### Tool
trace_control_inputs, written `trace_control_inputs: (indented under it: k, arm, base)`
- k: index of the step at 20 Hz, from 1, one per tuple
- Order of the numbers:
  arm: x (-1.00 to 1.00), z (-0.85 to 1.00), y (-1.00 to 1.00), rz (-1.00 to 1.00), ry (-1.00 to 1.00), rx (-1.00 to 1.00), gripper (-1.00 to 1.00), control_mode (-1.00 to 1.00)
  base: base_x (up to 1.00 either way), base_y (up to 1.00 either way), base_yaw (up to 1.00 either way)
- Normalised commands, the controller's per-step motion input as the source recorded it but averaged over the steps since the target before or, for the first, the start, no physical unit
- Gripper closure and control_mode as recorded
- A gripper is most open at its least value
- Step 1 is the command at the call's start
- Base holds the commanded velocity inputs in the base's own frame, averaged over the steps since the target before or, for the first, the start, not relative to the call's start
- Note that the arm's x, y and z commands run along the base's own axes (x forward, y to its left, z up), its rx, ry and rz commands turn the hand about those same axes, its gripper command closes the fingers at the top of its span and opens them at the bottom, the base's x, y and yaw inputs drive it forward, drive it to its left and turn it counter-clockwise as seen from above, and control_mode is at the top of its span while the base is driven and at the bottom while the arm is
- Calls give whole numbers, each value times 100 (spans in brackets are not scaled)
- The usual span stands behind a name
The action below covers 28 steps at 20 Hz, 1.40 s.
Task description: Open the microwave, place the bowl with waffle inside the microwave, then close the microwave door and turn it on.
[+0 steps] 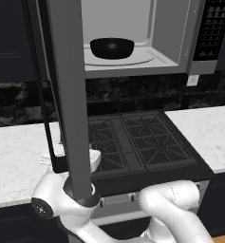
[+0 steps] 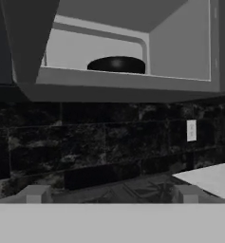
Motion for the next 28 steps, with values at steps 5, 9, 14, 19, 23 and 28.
trace_control_inputs:
  k: [5,9,14,19,23,28]
  arm:
    - [-25,0,58,-11,-6,-12,-100,-100]
    - [-19,-5,64,-13,-6,-14,-100,-100]
    - [-36,1,58,-15,-8,-9,-100,-100]
    - [-76,3,55,-17,-3,-9,-100,-100]
    - [-72,14,54,-18,-6,-10,-100,-100]
    - [-54,17,55,-19,-6,-11,-100,-100]
  base:
    - [0,0,0]
    - [0,0,0]
    - [0,0,0]
    - [0,0,0]
    - [0,0,0]
    - [0,0,0]
